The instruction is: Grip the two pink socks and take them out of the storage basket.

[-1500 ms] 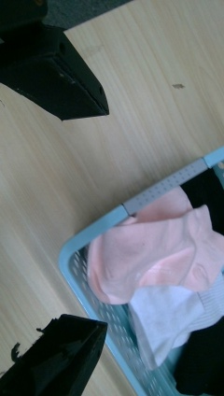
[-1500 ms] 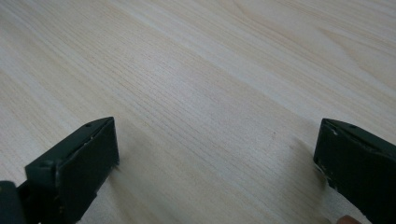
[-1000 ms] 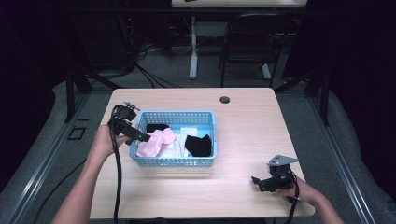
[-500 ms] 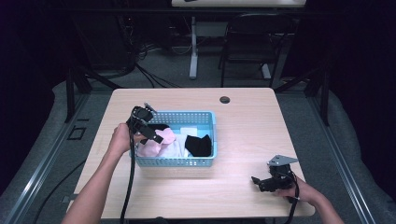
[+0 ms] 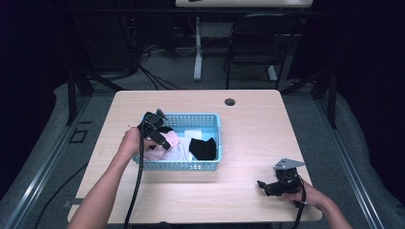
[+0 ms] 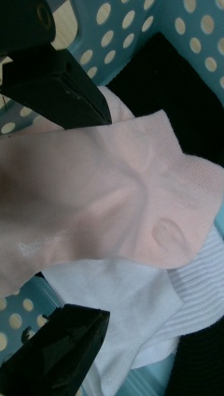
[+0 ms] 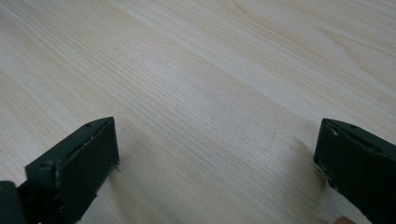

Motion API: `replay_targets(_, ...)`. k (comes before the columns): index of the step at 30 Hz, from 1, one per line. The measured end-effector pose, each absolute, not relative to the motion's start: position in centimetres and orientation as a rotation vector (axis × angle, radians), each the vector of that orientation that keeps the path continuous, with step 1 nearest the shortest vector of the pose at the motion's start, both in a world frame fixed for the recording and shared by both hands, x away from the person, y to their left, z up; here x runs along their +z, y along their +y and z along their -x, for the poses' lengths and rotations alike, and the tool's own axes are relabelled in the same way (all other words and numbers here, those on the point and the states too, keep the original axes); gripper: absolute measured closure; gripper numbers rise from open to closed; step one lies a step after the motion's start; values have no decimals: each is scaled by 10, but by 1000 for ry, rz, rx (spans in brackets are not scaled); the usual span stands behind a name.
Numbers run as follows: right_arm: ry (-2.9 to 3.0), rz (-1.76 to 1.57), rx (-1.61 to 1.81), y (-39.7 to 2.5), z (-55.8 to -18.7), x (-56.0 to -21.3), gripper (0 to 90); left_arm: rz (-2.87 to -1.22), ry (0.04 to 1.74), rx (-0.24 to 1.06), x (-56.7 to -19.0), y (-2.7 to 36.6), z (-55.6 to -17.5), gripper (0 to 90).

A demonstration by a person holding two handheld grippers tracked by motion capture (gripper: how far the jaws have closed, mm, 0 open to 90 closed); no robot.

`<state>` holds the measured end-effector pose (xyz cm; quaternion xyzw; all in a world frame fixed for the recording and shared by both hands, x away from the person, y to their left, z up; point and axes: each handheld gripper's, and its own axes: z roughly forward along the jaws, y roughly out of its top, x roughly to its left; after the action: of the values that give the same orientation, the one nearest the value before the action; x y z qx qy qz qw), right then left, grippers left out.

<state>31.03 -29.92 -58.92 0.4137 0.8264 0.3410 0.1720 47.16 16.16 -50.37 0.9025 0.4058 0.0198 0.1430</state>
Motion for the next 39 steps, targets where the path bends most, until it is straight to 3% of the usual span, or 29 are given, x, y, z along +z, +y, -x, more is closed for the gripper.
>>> replay_targets(6,2346,-1175,970,-299,-310,-589,0,-2628,1162,38,-510,157,-472,142)
replay_targets(13,2348,-1174,966,-299,-310,-589,0,-2671,1202,107,-518,151,-475,214)
replay_targets(22,2349,-1173,966,-299,-310,-589,0,-2654,1307,224,-519,157,-478,458)
replay_targets(32,2348,-1174,969,-299,-310,-589,0,-2661,1296,195,-518,163,-476,779)
replay_targets(39,2350,-1173,966,-299,-310,-589,0,-2640,1270,238,-506,166,-472,834)
